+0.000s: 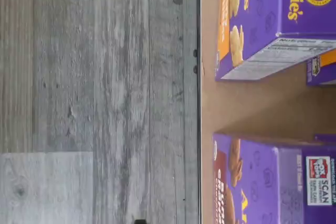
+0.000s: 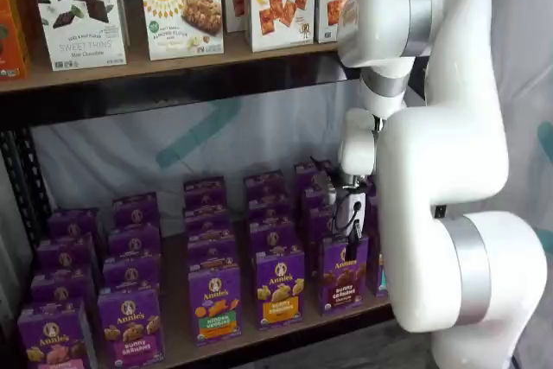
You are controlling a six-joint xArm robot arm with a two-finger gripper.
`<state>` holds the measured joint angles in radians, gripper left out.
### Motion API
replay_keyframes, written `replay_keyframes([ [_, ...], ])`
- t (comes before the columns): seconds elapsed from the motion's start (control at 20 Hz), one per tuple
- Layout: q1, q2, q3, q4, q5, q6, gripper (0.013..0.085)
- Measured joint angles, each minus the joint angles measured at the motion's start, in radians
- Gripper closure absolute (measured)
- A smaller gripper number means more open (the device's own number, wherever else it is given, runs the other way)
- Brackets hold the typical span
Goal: Pick up the purple box with a brown patch in the center, on the bottom shelf, the fifth box from the left
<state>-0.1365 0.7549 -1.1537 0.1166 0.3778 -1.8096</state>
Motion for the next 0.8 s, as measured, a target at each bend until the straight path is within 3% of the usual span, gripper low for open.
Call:
replay_keyframes([
  [0.15, 0.001, 0.015, -0.055, -0.01, 0.121, 0.014, 0.013],
  [0.3, 0.007, 0.025, -0.07, 0.01, 0.133, 0.002, 0.013],
  [0.4, 0.011, 0.028, -0.067, 0.063, 0.11, -0.043, 0.013],
  [0.6, 0.02, 0.039, -0.06, 0.23, 0.03, -0.187, 0.013],
  [0.7, 0.02, 0.05, -0.068, 0.271, 0.012, -0.225, 0.013],
  [0.8, 0.02, 0.064, -0.077, 0.282, -0.007, -0.236, 0.013],
])
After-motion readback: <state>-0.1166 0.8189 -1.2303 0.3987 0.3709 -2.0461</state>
